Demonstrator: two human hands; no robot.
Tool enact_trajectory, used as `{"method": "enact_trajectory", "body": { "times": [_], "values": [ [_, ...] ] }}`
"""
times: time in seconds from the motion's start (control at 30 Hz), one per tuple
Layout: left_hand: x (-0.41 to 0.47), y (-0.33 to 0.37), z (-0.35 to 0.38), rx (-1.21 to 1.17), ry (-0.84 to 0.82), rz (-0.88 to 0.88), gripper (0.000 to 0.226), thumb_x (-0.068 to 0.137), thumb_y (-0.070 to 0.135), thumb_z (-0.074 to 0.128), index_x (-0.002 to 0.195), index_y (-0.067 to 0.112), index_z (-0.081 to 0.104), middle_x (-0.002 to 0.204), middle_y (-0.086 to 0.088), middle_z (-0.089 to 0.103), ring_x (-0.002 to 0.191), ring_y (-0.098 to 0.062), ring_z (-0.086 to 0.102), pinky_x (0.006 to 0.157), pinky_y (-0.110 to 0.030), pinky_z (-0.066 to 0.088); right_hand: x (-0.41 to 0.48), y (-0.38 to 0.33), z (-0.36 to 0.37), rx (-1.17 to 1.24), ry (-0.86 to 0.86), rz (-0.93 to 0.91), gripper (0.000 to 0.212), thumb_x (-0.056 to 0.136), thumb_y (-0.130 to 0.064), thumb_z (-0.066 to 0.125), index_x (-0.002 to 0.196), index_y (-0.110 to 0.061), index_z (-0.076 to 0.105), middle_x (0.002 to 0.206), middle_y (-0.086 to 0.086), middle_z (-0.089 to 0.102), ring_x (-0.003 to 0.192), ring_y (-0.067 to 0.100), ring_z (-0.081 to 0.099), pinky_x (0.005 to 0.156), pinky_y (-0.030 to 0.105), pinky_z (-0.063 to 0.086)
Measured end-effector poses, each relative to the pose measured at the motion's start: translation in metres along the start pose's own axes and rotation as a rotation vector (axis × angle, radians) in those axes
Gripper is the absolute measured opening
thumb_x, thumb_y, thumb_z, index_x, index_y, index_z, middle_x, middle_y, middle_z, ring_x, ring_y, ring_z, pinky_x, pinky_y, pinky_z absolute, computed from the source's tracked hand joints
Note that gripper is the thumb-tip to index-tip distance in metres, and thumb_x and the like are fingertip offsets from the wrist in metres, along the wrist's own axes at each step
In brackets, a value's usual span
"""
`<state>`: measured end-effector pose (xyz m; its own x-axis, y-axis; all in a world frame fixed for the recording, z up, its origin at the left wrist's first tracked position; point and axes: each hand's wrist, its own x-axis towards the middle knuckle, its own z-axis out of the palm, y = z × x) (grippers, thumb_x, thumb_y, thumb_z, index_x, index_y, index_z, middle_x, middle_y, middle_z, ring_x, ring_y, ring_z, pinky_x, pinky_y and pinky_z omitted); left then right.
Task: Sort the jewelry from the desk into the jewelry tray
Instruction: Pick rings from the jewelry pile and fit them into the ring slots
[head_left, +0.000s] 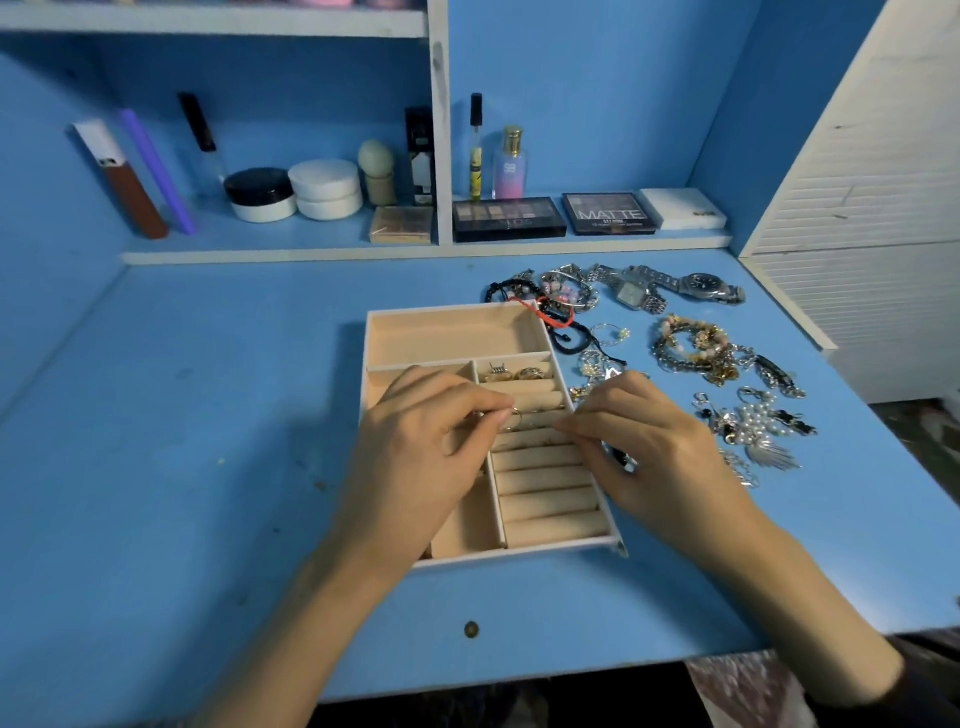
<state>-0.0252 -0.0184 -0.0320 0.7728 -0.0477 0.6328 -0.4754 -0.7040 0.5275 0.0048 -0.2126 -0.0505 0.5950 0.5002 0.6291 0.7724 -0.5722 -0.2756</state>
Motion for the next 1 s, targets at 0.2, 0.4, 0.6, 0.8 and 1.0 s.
{"method": "enact_trajectory", "body": {
  "times": [0.2,0.4,0.6,0.8,1.0],
  "values": [
    [-0.001,-0.002,0.001,-0.013,-0.006,0.003,0.014,0.080,0.021,0.063,0.081,0.013,0.074,0.077,0.008,0.065,0.077,-0.003,0.053,0.067,-0.017,0.046,0.002,-0.001,-0.002,-0.034,-0.068,0.015,0.013,0.080,0.001,0.061,0.085,-0.003,0.073,0.079,0.005,0.064,0.079,0.024,0.057,0.071,0.027,0.046],
    [-0.001,-0.003,0.002,-0.016,-0.020,0.002,0.012,0.079,0.021,0.063,0.081,0.015,0.073,0.076,0.009,0.065,0.076,-0.002,0.051,0.067,-0.014,0.044,0.007,0.000,-0.002,-0.058,-0.115,0.060,0.020,0.075,0.000,0.059,0.081,-0.009,0.076,0.080,0.004,0.058,0.079,0.019,0.049,0.061,0.023,0.039],
    [-0.001,-0.004,0.004,-0.008,-0.021,0.002,0.007,0.078,0.019,0.067,0.081,0.017,0.073,0.075,0.012,0.063,0.076,0.003,0.047,0.069,-0.006,0.038,0.010,0.001,-0.005,-0.027,-0.109,0.106,0.018,0.074,-0.009,0.062,0.082,-0.016,0.077,0.077,0.002,0.054,0.076,0.004,0.035,0.058,0.021,0.036],
    [-0.001,-0.002,0.001,-0.007,-0.074,-0.002,0.009,0.078,0.024,0.067,0.082,0.020,0.075,0.074,0.015,0.062,0.075,0.004,0.045,0.069,-0.008,0.039,0.007,0.005,-0.009,0.311,0.210,0.448,0.021,0.083,-0.012,0.058,0.098,-0.019,0.072,0.071,0.001,0.054,0.071,0.012,0.049,0.065,0.022,0.040],
    [-0.005,0.001,-0.002,0.019,-0.150,0.008,0.011,0.076,0.024,0.069,0.082,0.019,0.076,0.068,0.009,0.062,0.073,-0.004,0.047,0.064,-0.015,0.041,0.005,0.004,-0.004,0.194,0.232,0.409,0.018,0.084,-0.010,0.058,0.095,-0.014,0.071,0.071,0.001,0.055,0.070,0.003,0.047,0.063,0.014,0.036]
  ]
}}
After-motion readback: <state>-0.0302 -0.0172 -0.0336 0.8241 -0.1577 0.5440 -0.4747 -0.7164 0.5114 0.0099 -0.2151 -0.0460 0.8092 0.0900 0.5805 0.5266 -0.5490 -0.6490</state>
